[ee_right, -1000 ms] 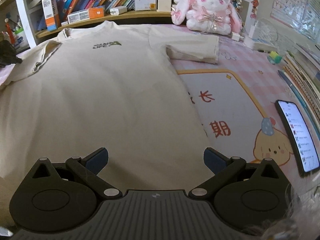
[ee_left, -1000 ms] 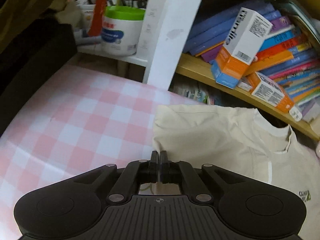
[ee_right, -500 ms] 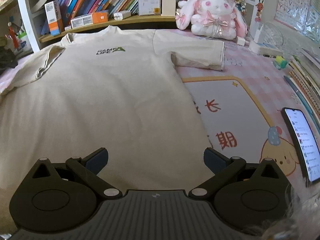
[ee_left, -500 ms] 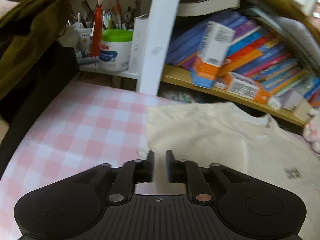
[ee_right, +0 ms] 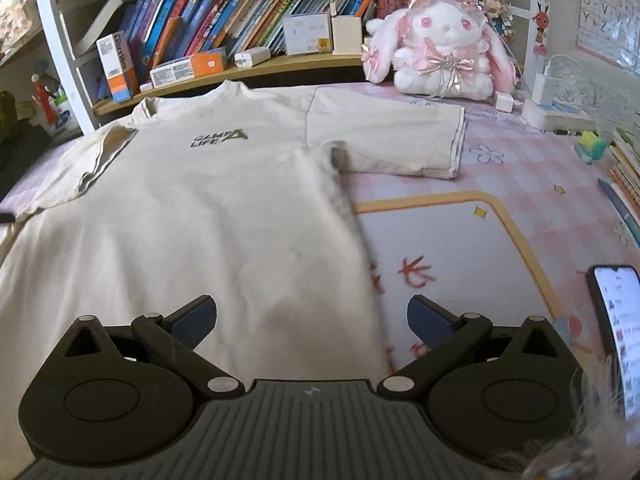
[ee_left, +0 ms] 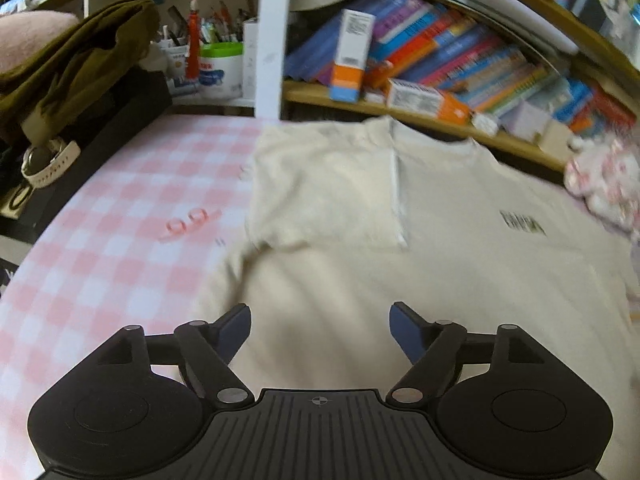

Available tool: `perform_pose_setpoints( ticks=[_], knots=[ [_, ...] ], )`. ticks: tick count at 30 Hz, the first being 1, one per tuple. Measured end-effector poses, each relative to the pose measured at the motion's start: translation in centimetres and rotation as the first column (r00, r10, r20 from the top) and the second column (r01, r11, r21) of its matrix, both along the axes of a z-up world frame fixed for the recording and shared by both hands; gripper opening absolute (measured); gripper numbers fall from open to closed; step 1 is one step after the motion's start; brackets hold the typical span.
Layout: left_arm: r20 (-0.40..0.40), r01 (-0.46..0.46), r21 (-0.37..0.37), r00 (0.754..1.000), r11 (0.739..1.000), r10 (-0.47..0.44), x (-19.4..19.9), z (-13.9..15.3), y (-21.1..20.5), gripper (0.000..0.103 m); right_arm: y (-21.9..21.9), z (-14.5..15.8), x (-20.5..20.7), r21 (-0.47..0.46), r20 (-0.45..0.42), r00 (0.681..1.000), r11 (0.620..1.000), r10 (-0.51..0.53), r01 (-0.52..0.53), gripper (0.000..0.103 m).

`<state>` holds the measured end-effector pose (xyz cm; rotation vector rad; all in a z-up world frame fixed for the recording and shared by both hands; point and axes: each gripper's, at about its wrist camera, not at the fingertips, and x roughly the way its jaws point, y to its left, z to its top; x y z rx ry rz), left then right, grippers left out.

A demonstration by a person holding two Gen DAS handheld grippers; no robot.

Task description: Fold clothes

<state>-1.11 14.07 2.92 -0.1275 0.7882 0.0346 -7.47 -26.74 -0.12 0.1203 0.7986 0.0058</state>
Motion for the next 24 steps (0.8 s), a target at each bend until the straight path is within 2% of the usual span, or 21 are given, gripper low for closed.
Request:
perform_pose_setpoints(
  ticks=[4, 8, 9, 11, 14, 15, 17, 19, 24],
  knots=[
    [-0.016, 0.03, 0.044, 0.999, 0.999, -0.029, -1.9, -0.2, -2.6, 0.081, -2.9, 0.0, 1.7, 0.025, 0.018, 1.0, 1.0, -0.004, 0.003, 0.103],
    [-0.029, 0.035, 0.065, 0.999, 0.997, -0.033, -3.6, -0.3, -4.2, 0.082, -6.6, 0.1, 4.2, 0.1, 0.025, 0.999, 0.995, -0.033, 0.03, 0.097],
    [-0.034, 0.032, 0.066, 0.999, 0.997, -0.03, -3.9, -0.4, -4.4, 0.082, -7.6, 0.2, 4.9, 0.129, 0.025, 0.999, 0.991, -0.042, 0.038, 0.093],
    [-0.046, 0.024, 0.064, 0.999, 0.998, -0.021, -4.6, -0.7, -4.8, 0.082, -9.4, 0.2, 6.4, 0.213, 0.004, 0.998, 0.975, -0.064, 0.062, 0.066],
    [-0.06, 0.005, 0.06, 0.998, 0.998, -0.001, -5.5, -1.0, -5.3, 0.082, -12.0, -0.2, 8.5, 0.391, -0.064, 0.992, 0.912, -0.108, 0.125, 0.05],
    [-0.063, -0.003, 0.055, 0.998, 0.998, 0.007, -5.7, -1.1, -5.3, 0.082, -12.9, -0.5, 9.1, 0.456, -0.093, 0.987, 0.875, -0.132, 0.16, 0.049],
    [-0.068, -0.024, 0.046, 0.997, 0.999, 0.027, -6.2, -1.2, -5.3, 0.082, -14.5, -1.4, 10.0, 0.577, -0.162, 0.967, 0.777, -0.196, 0.254, 0.045],
    [-0.074, -0.043, 0.039, 0.996, 0.998, 0.046, -6.6, -1.4, -5.1, 0.082, -15.6, -2.1, 10.7, 0.631, -0.214, 0.944, 0.703, -0.251, 0.329, 0.042],
    [-0.085, -0.094, 0.03, 0.992, 0.995, 0.097, -7.7, -1.5, -4.2, 0.082, -17.6, -2.8, 12.1, 0.673, -0.258, 0.91, 0.616, -0.325, 0.411, 0.039]
  ],
)
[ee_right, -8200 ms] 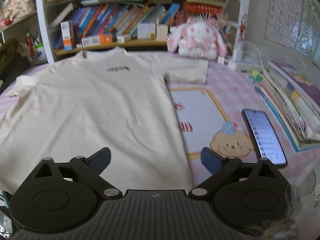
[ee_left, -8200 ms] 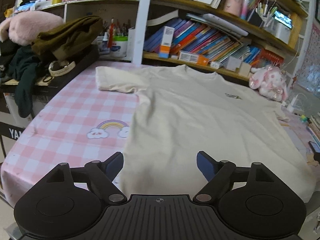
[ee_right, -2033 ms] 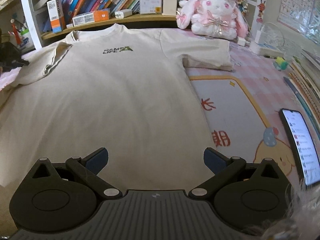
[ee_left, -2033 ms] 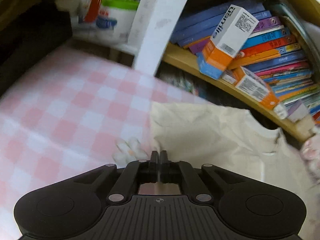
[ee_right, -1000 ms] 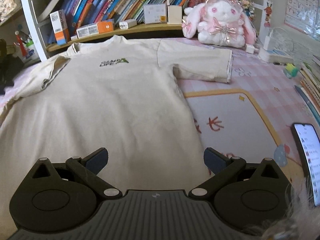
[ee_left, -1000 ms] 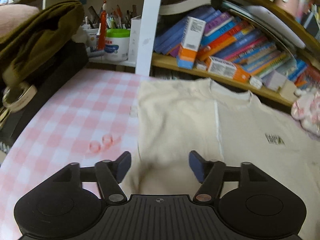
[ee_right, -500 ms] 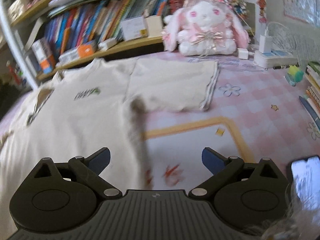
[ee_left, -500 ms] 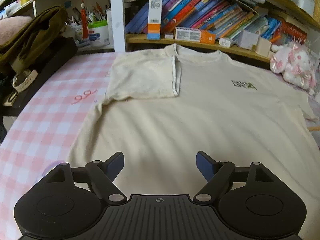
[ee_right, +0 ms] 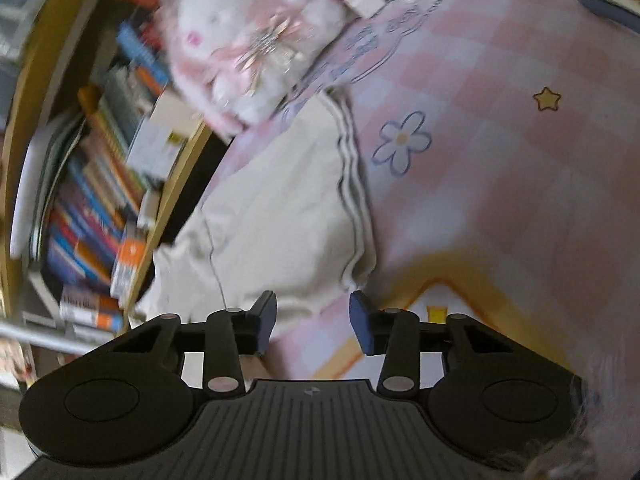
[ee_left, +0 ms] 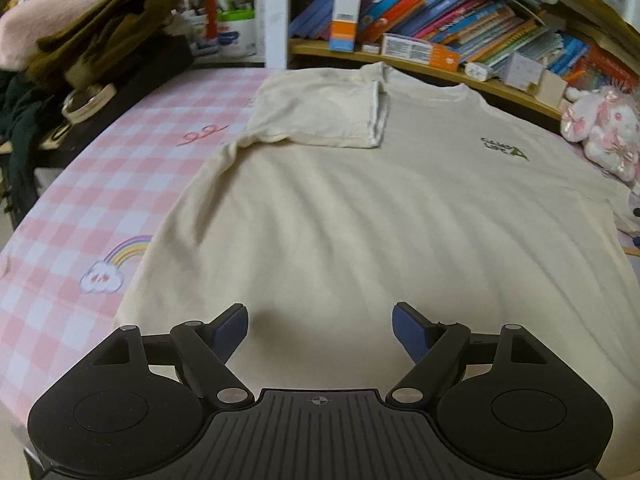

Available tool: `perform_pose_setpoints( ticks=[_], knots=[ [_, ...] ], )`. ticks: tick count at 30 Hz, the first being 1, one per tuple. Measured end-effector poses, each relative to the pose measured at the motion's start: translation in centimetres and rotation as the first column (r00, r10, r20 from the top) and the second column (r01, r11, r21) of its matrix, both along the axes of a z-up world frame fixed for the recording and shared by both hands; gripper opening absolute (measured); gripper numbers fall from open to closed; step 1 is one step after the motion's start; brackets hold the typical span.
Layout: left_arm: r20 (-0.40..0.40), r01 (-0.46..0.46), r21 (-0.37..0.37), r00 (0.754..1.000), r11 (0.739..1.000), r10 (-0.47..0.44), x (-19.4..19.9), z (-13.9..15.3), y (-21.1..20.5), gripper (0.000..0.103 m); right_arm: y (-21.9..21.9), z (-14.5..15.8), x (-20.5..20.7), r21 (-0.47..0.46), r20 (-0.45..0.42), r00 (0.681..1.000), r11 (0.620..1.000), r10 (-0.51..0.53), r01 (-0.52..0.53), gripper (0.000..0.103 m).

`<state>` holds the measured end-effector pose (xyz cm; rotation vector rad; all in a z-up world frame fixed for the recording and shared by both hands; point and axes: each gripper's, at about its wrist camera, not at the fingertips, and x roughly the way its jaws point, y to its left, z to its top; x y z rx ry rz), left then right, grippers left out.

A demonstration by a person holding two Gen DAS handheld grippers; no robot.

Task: Fold clothes
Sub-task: 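Grasp the other shirt side and sleeve with the right gripper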

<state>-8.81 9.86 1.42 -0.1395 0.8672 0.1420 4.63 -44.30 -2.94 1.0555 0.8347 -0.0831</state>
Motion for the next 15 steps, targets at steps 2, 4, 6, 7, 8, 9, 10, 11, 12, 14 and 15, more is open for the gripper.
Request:
perform_pose_setpoints(
  ticks=[2, 4, 6, 7, 8, 9, 10, 11, 12, 14, 15],
  knots=[
    [0.0, -0.014, -0.004, 1.0, 1.0, 0.014, -0.3, 0.0, 0.3, 0.082, -0.4, -0.2, 0.6, 0.016, -0.011, 1.0, 1.0, -0.021, 0.021, 0.036],
    [0.002, -0.023, -0.006, 1.0, 1.0, 0.023, -0.5, 0.0, 0.6, 0.082, -0.3, -0.1, 1.2, -0.014, -0.033, 0.999, 1.0, -0.027, 0.027, 0.025],
    [0.007, -0.026, -0.009, 1.0, 1.0, 0.026, -0.6, 0.1, 0.9, 0.082, -0.1, 0.1, 1.7, -0.056, -0.058, 0.998, 0.998, -0.035, 0.032, 0.011],
    [0.01, -0.027, -0.011, 1.0, 1.0, 0.027, -0.6, 0.2, 1.0, 0.082, 0.0, 0.4, 1.9, -0.085, -0.063, 0.997, 0.996, -0.042, 0.037, 0.01],
    [0.014, -0.029, -0.013, 0.999, 0.999, 0.029, -0.7, 0.2, 1.1, 0.082, 0.2, 0.9, 2.2, -0.127, -0.054, 0.998, 0.991, -0.045, 0.038, 0.009],
    [0.018, -0.031, -0.015, 0.999, 0.999, 0.031, -0.8, 0.2, 1.3, 0.082, 0.7, 1.7, 2.7, -0.176, -0.037, 0.998, 0.984, -0.041, 0.034, 0.008],
    [0.021, -0.032, -0.018, 0.999, 0.999, 0.032, -0.9, 0.3, 1.4, 0.082, 1.4, 2.7, 3.2, -0.234, -0.013, 1.0, 0.972, -0.028, 0.025, 0.008],
    [0.024, -0.032, -0.023, 0.999, 0.999, 0.033, -1.0, 0.3, 1.6, 0.082, 2.4, 4.0, 3.9, -0.301, 0.017, 1.0, 0.954, -0.005, 0.01, 0.008],
    [0.026, -0.033, -0.027, 0.999, 0.999, 0.033, -1.0, 0.3, 1.8, 0.082, 3.6, 5.3, 4.6, -0.368, 0.048, 0.998, 0.93, 0.03, -0.011, 0.008],
    [0.03, -0.035, -0.032, 0.999, 0.999, 0.036, -1.1, 0.2, 2.2, 0.082, 6.9, 7.8, 6.4, -0.49, 0.095, 0.984, 0.867, 0.153, -0.088, 0.008],
    [0.03, -0.037, -0.035, 0.999, 0.999, 0.038, -1.1, 0.2, 2.3, 0.082, 9.1, 8.9, 7.2, -0.546, 0.106, 0.964, 0.825, 0.242, -0.147, 0.008]
  ],
)
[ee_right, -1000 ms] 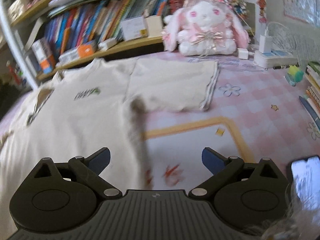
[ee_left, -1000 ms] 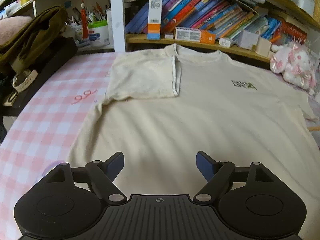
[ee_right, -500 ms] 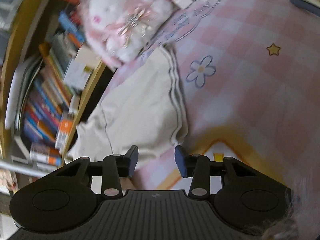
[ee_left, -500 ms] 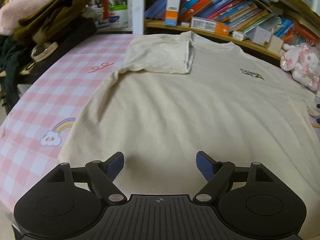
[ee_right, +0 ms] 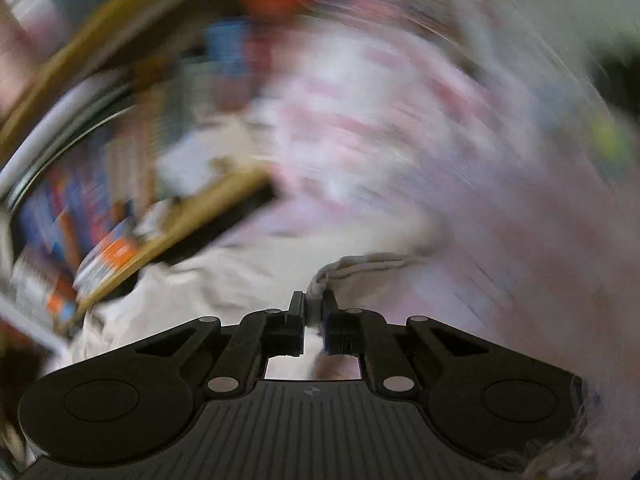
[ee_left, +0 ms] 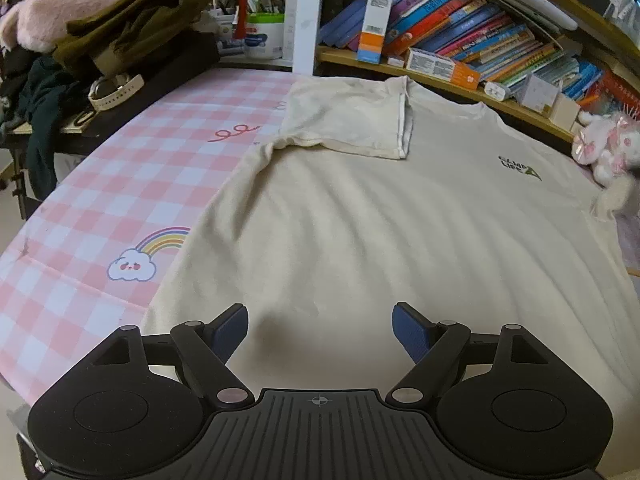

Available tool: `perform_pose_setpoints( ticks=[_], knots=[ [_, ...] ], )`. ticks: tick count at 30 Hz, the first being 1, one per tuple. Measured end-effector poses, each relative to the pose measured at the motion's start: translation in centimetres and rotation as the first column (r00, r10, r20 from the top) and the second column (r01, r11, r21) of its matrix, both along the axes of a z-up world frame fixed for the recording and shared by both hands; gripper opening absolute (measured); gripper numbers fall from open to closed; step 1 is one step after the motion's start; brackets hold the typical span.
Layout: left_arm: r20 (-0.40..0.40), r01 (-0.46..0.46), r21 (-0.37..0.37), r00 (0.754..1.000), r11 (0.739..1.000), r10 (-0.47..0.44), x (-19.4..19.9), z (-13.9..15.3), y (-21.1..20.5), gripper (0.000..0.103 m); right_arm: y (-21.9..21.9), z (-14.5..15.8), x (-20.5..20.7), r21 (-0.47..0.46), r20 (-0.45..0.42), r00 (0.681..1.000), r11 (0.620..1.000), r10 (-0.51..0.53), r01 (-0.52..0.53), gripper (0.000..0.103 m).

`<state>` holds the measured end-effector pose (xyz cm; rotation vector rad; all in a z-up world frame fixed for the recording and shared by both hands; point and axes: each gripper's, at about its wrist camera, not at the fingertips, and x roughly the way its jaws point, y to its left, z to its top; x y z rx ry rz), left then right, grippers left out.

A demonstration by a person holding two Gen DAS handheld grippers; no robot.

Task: Fold clothes
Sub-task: 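Grasp the other shirt side and sleeve with the right gripper, then fold the held side over the shirt body and open the right gripper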

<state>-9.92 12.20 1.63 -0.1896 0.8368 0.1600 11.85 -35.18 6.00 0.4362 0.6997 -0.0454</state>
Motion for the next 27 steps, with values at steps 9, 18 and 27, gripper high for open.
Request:
perform_pose_setpoints(
  ticks=[9, 18, 27],
  knots=[
    [0.01, 0.008, -0.021, 1.0, 1.0, -0.008, 0.0, 0.0, 0.9, 0.082, 17.5, -2.7, 1.1, -0.264, -0.213, 0.749, 0.701, 0.628, -0.663, 0.04],
    [-0.005, -0.028, -0.023, 1.0, 0.999, 0.028, 0.0, -0.5, 1.8, 0.082, 13.4, -3.6, -2.5, -0.122, -0.158, 0.798, 0.791, 0.581, -0.6, 0.049],
    [0.003, -0.073, 0.056, 0.997, 0.996, 0.073, -1.7, 0.1, 2.3, 0.082, 10.8, -4.3, -8.2, -0.156, -0.149, 0.837, 0.823, 0.527, -0.546, 0.06]
  ],
)
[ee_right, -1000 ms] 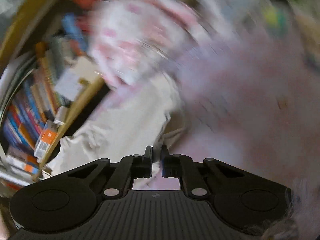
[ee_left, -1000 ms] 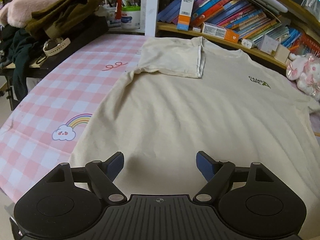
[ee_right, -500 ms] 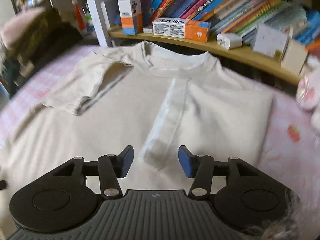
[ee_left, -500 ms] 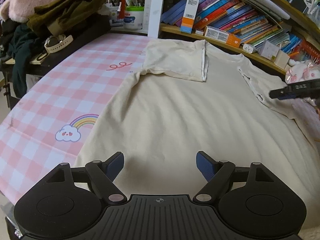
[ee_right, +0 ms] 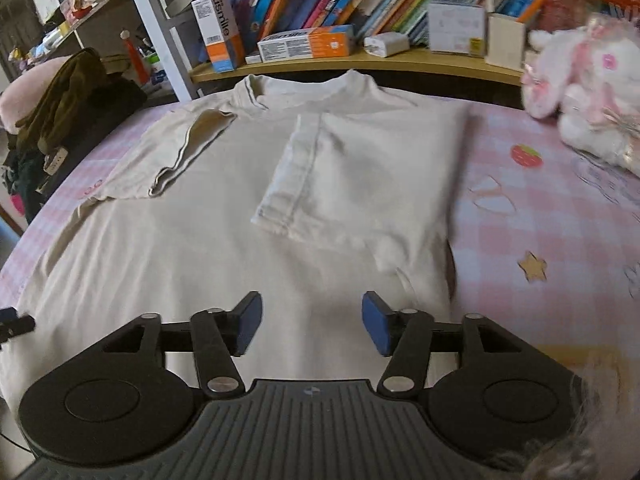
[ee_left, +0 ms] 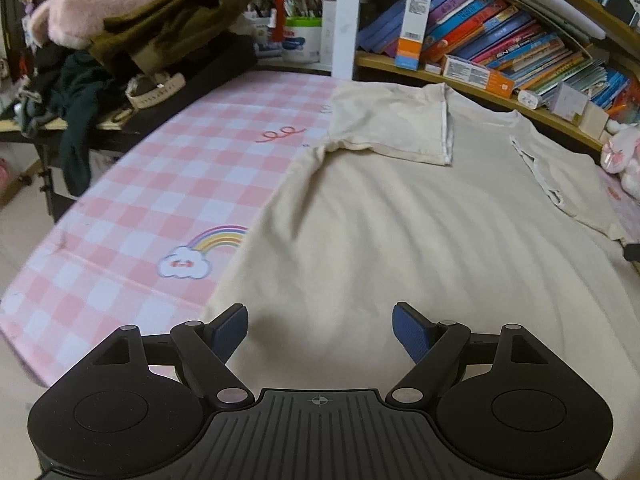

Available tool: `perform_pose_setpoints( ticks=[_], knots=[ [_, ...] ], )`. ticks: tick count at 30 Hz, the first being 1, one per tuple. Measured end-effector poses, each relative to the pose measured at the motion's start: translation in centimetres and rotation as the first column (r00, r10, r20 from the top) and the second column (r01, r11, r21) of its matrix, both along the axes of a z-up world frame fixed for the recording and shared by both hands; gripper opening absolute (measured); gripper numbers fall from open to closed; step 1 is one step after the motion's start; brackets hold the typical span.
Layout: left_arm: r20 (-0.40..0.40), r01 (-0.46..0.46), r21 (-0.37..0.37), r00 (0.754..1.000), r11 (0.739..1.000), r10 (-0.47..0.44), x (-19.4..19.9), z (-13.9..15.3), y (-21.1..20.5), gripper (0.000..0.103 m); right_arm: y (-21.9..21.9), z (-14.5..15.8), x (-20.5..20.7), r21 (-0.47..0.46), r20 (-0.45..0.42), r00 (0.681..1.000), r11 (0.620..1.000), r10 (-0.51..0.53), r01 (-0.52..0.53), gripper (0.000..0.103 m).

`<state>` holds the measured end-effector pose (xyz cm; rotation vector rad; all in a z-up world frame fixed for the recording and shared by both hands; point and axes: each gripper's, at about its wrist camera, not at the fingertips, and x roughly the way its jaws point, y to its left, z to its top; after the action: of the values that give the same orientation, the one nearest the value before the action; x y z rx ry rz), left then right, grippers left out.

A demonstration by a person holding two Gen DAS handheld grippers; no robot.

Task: Fold clothes
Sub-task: 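Fold the held side over the shirt body and open the right gripper, then move both open grippers to the shirt hem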

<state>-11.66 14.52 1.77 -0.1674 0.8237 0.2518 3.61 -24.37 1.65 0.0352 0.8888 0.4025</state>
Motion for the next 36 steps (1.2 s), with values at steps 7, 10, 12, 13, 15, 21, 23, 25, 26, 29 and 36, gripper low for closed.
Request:
perform_pose_setpoints(
  ticks=[7, 10, 12, 13, 15, 21, 23, 25, 26, 29, 36],
  knots=[
    [0.02, -0.018, 0.0, 1.0, 1.0, 0.018, -3.1, 0.4, 1.2, 0.082, 0.1, 0.0, -6.4, -0.09, 0.095, 0.994, 0.994, -0.051, 0.06, 0.08],
    [0.042, 0.012, 0.002, 0.999, 1.0, -0.012, -4.7, 0.5, 1.8, 0.082, -0.2, -0.1, -9.3, -0.085, 0.12, 0.985, 0.987, -0.127, 0.137, 0.08],
    [0.05, 0.033, -0.001, 0.998, 0.999, -0.033, -6.0, 0.4, 2.3, 0.082, -0.3, -0.2, -11.2, -0.08, 0.127, 0.976, 0.979, -0.178, 0.189, 0.08],
    [0.055, 0.041, -0.01, 0.998, 0.999, -0.04, -6.8, 0.3, 2.7, 0.082, -0.1, -0.2, -12.2, -0.081, 0.129, 0.972, 0.975, -0.198, 0.209, 0.08],
    [0.072, 0.056, -0.032, 0.996, 0.998, -0.054, -8.4, 0.2, 3.6, 0.082, 0.5, 0.0, -14.5, -0.088, 0.132, 0.963, 0.965, -0.234, 0.247, 0.08],
    [0.102, 0.11, -0.075, 0.99, 0.991, -0.102, -12.4, -1.0, 6.3, 0.079, 2.0, 0.6, -21.7, -0.074, 0.171, 0.938, 0.946, -0.301, 0.317, 0.081],
    [0.114, 0.115, -0.118, 0.988, 0.986, -0.101, -13.4, -1.4, 7.5, 0.078, 1.9, 0.6, -24.2, -0.064, 0.164, 0.928, 0.936, -0.333, 0.347, 0.081],
    [0.119, 0.119, -0.168, 0.988, 0.979, -0.1, -14.1, -2.0, 8.6, 0.074, 1.8, 0.5, -26.4, -0.061, 0.157, 0.923, 0.93, -0.35, 0.363, 0.081],
    [0.114, 0.123, -0.191, 0.988, 0.974, -0.102, -14.2, -2.5, 9.1, 0.071, 1.6, 0.3, -27.5, -0.061, 0.152, 0.92, 0.925, -0.362, 0.374, 0.081],
    [0.093, 0.127, -0.23, 0.99, 0.965, -0.108, -14.3, -3.6, 10.2, 0.062, 0.7, -0.1, -30.2, -0.049, 0.131, 0.901, 0.905, -0.414, 0.423, 0.078],
    [0.074, 0.169, -0.29, 0.985, 0.942, -0.154, -12.9, -4.4, 11.4, 0.061, -2.9, -1.1, -33.8, 0.004, 0.049, 0.861, 0.862, -0.506, 0.506, 0.075]
  ],
)
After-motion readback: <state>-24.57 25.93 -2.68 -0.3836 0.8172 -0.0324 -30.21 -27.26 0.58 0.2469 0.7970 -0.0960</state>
